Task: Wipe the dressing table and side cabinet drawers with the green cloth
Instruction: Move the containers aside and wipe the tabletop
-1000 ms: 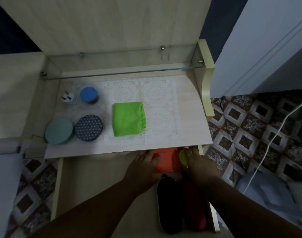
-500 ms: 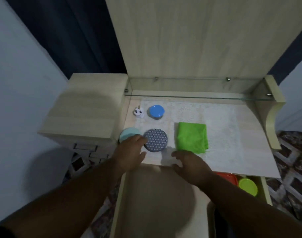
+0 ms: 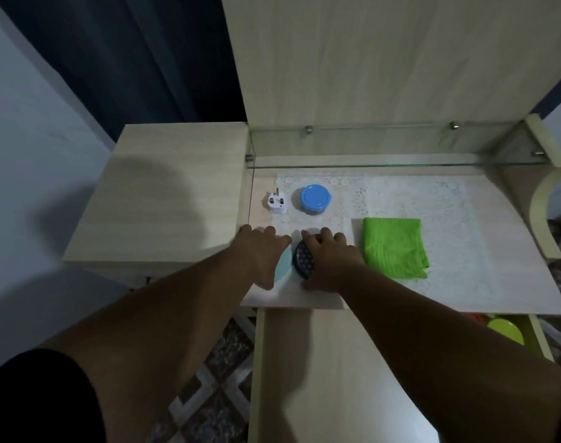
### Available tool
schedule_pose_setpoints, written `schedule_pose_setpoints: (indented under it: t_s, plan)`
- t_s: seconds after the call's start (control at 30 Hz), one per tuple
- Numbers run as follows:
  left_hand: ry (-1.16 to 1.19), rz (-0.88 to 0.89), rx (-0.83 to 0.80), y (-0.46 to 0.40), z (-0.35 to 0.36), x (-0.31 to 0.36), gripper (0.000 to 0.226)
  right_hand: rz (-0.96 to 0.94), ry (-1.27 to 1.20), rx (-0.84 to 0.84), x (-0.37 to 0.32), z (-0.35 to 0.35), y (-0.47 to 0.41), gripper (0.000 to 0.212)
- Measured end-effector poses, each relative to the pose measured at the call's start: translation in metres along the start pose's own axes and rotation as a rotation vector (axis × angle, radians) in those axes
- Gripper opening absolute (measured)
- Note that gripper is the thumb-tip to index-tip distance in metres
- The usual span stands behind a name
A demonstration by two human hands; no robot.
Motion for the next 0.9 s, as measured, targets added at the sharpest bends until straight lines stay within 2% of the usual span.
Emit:
schedule_pose_setpoints:
  t_s: [0.1,0.33,0.5,0.6,0.77,0.9]
  plan:
    - [0.015,-0.026,0.007,0.001,-0.003,0.001,0.092,-0.002,0.010,0.007,0.000,-0.001,-0.003,0.108]
    - [0.003,-0.040,0.041,0.010,-0.005,0.008,0.107,-0.016,-0.036,-0.008,-0.010,0.001,0.003,0.098]
    - [0.090,-0.039,0.153,0.055,-0.004,0.035,0.097,-0.200,-0.107,0.064,-0.014,0.005,0.070,0.103]
    - [0.190,0.045,0.181,0.099,0.013,0.077,0.102,-0.300,-0.123,0.039,-0.009,0.034,0.130,0.105]
    - [0.316,0.194,-0.071,0.152,0.079,0.159,0.114,-0.285,-0.108,-0.266,-0.003,0.116,0.206,0.105]
    - [0.310,0.196,-0.170,0.170,0.121,0.184,0.117,-0.161,-0.134,-0.364,-0.005,0.161,0.230,0.106]
Point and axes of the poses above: each hand's wrist, its own y-axis away from the middle knuckle, its own z-axis out of the palm, x = y × z, the point moved 7 cm from there along -y, towards the middle knuckle, and after that the axes turned 10 degrees about x, right-handed, at the moved point
